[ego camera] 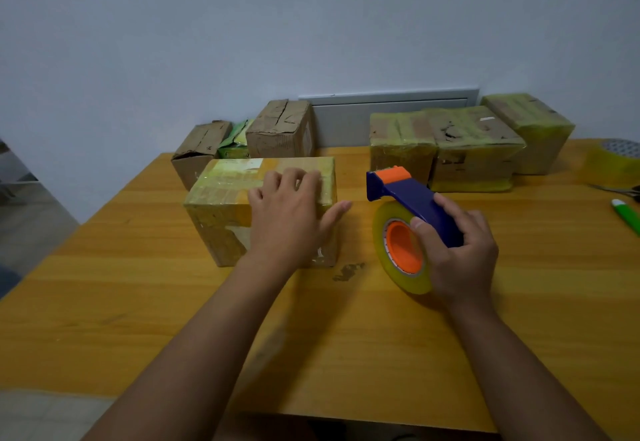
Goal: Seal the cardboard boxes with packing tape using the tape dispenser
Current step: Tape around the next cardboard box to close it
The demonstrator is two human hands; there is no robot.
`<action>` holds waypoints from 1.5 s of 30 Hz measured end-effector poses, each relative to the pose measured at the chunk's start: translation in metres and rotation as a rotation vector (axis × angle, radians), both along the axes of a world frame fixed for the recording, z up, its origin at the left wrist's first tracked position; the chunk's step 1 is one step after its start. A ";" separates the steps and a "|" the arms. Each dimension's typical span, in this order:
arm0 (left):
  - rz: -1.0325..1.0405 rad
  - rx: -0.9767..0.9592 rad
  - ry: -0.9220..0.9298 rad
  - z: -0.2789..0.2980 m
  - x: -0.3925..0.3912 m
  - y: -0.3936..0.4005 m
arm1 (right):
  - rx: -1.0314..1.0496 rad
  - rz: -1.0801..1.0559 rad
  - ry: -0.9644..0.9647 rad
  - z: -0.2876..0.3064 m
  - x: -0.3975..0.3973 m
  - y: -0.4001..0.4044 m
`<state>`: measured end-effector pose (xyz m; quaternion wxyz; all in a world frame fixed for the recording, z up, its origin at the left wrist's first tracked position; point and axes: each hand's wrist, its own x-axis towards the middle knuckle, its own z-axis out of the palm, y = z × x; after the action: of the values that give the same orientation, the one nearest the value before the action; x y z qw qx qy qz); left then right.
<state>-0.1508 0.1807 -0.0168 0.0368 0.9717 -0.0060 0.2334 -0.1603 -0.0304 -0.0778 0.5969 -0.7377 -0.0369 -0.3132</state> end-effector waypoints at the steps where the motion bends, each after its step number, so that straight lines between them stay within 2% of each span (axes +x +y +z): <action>1: 0.008 0.021 -0.015 0.000 0.000 -0.003 | 0.006 0.002 0.004 0.000 0.000 -0.001; 4: -0.088 0.023 -0.059 0.001 -0.010 -0.001 | 0.034 -0.004 0.012 0.000 0.001 -0.003; 9: -0.349 0.005 0.009 0.016 -0.041 0.021 | 0.109 -0.034 0.042 0.001 0.004 -0.004; 13: -0.462 -0.002 0.020 0.018 -0.049 0.031 | 0.103 -0.033 0.036 0.001 0.003 -0.003; 16: -0.445 -0.088 -0.052 0.011 -0.050 0.020 | 0.105 -0.037 0.028 0.002 0.002 -0.003; 19: -0.385 -0.038 -0.183 0.001 -0.040 0.007 | 0.094 -0.036 0.022 0.002 0.002 -0.003; 23: -0.449 -0.036 -0.316 -0.007 -0.030 0.009 | 0.093 -0.032 0.022 0.001 0.002 -0.003; 29: -0.558 0.007 -0.279 -0.007 -0.023 0.023 | 0.093 -0.028 0.020 0.000 0.002 -0.003; 40: -0.562 -0.040 -0.435 -0.018 -0.008 0.023 | 0.108 -0.038 0.012 0.001 0.003 -0.003; 45: -0.480 0.052 -0.267 -0.026 0.002 0.025 | 0.089 -0.033 0.013 -0.001 0.002 -0.002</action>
<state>-0.1488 0.2061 -0.0427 0.0651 0.9037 -0.2468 0.3437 -0.1587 -0.0328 -0.0784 0.6241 -0.7130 -0.0072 -0.3195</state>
